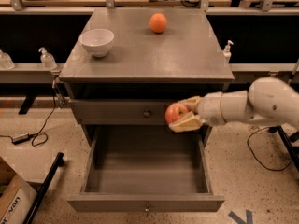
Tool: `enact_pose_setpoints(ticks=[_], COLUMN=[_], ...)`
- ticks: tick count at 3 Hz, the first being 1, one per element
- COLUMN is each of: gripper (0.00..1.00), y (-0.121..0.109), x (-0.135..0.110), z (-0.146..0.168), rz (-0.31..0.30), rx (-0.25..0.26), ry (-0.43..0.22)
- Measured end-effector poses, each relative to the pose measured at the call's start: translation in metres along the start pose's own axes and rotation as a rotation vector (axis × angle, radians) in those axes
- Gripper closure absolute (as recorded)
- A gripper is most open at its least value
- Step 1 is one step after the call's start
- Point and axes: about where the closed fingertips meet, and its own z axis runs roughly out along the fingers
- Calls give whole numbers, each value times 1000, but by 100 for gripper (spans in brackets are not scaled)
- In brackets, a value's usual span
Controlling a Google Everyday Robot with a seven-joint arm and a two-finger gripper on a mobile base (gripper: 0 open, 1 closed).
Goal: Pick apple from middle drawer and place on counter
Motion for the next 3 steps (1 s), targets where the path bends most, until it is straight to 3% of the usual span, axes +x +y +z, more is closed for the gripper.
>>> enact_pose_setpoints(ticks=[1, 2, 3], gripper=[100, 100, 100], y=[-10, -13, -15], x=[-92, -113, -112], z=[-47, -57, -47], rz=[-142, -167, -148], rx=[43, 68, 79], ry=[-4, -16, -32])
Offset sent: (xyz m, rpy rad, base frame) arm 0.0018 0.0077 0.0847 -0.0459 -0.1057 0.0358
